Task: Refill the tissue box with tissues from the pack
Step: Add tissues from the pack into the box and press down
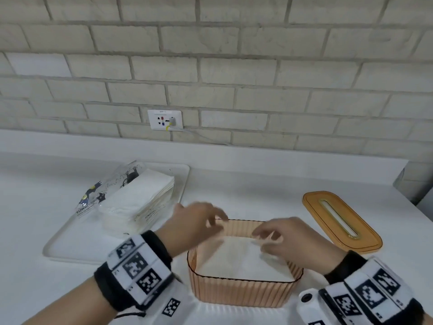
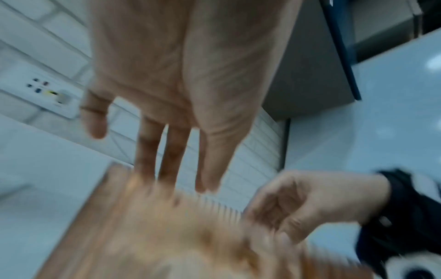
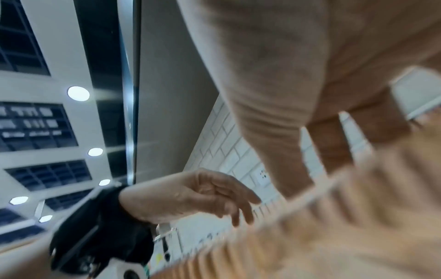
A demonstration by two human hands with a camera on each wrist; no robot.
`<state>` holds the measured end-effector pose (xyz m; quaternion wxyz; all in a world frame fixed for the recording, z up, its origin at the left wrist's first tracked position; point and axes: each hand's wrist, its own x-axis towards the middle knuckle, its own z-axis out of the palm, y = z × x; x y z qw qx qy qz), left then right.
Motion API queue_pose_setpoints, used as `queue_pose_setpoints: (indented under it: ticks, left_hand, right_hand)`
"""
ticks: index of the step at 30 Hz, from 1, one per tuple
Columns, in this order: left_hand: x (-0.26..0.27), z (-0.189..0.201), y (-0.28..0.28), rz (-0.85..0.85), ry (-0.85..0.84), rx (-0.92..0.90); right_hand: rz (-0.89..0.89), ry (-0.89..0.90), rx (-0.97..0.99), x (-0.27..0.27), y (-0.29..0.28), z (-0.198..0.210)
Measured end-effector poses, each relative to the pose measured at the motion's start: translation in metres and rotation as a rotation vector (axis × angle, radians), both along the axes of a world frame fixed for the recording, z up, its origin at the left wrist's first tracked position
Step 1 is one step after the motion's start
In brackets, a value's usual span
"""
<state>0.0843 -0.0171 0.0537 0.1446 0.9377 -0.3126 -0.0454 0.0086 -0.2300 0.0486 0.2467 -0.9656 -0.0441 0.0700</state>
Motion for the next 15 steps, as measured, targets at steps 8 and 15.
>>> queue_pose_setpoints:
  ticks: [8, 15]
  left_hand:
    - [0.117, -0.005, 0.094, 0.638, -0.080, -0.030]
    - [0.147, -0.026, 0.129, 0.829, 0.126, 0.263]
  right_hand:
    - [-0.252, -0.153, 0.361, 0.010, -0.019, -0.035]
    - [-0.296, -0.048, 0.348, 0.018, -0.021, -0.046]
